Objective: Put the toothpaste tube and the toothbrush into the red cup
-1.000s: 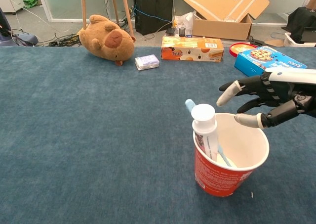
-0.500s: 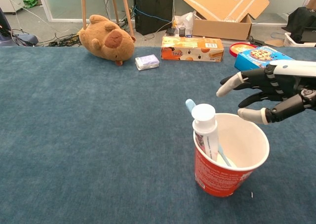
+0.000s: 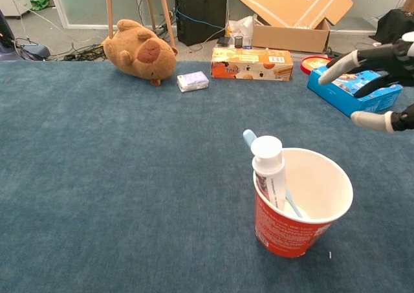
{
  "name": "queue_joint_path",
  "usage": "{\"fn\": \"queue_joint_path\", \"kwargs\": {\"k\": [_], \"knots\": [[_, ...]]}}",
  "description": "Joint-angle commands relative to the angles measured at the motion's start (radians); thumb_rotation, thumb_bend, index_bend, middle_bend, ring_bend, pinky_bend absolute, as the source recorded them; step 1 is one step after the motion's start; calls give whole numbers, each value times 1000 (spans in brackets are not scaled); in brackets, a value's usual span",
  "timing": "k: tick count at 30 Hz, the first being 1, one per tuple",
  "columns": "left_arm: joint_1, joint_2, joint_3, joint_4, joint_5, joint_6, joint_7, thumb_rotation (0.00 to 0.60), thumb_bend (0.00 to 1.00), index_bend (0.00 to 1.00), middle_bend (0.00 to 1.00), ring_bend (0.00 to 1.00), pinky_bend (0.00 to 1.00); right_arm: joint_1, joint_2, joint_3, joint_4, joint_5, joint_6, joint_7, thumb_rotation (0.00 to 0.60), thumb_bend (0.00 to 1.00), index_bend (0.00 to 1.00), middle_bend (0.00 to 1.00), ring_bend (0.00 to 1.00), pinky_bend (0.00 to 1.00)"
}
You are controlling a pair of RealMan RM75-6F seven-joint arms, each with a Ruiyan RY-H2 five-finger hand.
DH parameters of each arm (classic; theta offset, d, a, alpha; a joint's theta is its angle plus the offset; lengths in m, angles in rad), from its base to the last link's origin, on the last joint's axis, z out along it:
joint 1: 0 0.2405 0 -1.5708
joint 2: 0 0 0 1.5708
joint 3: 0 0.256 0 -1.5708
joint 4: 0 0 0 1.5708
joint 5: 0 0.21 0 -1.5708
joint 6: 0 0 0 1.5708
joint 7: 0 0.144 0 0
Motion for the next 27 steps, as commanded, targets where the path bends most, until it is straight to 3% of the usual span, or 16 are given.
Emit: {"fn": "queue_joint_path", "kwargs": {"k": [1, 5, 14, 19, 27], "knots": [[0, -1, 0, 0, -1, -1, 3, 600, 0, 156, 187, 167, 232, -50, -11, -19, 52, -54, 148, -206, 600, 251, 273, 80, 0, 188], [-1, -4, -2, 3, -4, -1, 6, 600, 0, 156, 187, 167, 232, -89, -45, -39, 140, -109, 234, -316, 600, 252, 273, 80, 0, 188], [2, -11, -6, 11, 3, 15, 7, 600, 0, 157, 187, 168, 235, -173, -101, -64, 339, -227, 382, -391, 600, 252, 273, 77, 0, 188], [6, -14, -10, 16, 10, 33, -1, 600, 0, 177, 186, 168, 244, -221, -139, -71, 445, -253, 433, -337, 600, 252, 273, 77, 0, 188], [7, -18, -13, 18, 10, 38, 6, 600, 0, 177, 186, 168, 246, -255, -167, -65, 542, -207, 396, -223, 600, 252, 273, 75, 0, 188]]}}
